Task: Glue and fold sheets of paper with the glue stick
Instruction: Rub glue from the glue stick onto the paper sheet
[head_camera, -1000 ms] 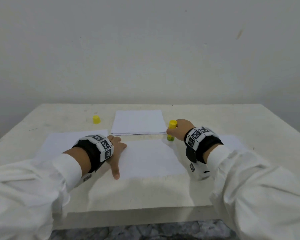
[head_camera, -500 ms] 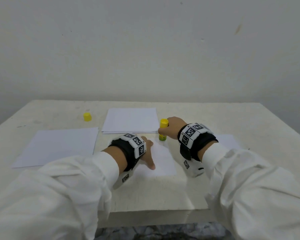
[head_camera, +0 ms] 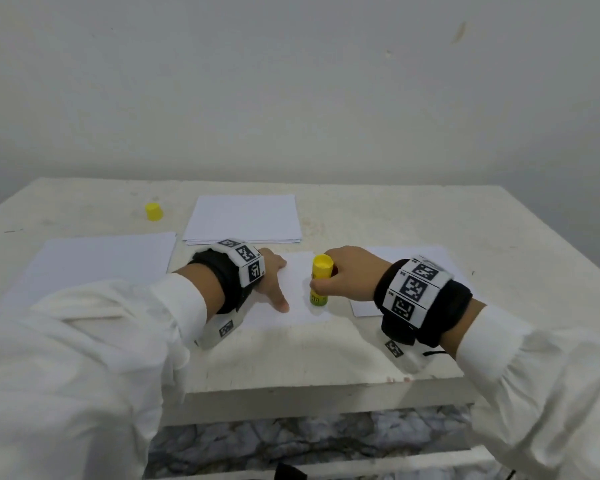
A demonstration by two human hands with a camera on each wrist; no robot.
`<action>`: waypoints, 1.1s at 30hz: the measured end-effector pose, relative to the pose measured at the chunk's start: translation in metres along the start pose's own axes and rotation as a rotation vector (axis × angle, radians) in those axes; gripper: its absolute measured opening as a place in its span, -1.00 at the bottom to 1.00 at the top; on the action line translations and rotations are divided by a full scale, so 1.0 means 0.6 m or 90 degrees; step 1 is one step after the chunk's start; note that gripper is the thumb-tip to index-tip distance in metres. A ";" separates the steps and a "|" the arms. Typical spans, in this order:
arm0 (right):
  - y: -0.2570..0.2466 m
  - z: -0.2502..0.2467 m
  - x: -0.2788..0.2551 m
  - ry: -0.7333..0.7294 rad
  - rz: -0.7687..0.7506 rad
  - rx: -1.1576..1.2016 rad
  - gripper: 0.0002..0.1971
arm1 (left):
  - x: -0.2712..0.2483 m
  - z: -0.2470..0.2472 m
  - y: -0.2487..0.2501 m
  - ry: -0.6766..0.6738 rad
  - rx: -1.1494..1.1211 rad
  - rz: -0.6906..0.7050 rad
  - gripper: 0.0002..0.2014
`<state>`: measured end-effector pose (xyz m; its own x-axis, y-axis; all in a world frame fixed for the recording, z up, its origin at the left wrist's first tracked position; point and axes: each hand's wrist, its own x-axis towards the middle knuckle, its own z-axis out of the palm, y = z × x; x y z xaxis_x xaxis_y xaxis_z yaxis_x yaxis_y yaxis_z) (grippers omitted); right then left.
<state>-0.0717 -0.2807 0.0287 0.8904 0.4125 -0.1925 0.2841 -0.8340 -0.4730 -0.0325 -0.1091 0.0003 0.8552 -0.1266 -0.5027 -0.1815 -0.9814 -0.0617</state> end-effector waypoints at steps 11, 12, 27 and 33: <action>0.057 -0.075 0.048 0.109 0.132 0.486 -0.87 | -0.024 0.007 -0.002 0.050 -0.094 -0.013 -0.01; 0.063 -0.073 0.066 0.117 0.145 0.521 -0.87 | -0.025 0.006 -0.004 0.049 -0.090 -0.009 -0.04; 0.077 -0.055 0.214 0.139 0.270 0.066 -0.58 | -0.024 0.026 -0.021 0.095 -0.068 0.051 -0.20; 0.069 -0.050 0.217 0.141 0.327 0.035 -0.63 | -0.028 0.032 -0.029 0.075 -0.074 0.065 -0.21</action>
<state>0.0666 -0.2728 0.0101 0.9644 -0.1335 -0.2283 -0.2199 -0.8844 -0.4118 -0.0531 -0.0874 -0.0065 0.8873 -0.2355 -0.3965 -0.2186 -0.9718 0.0881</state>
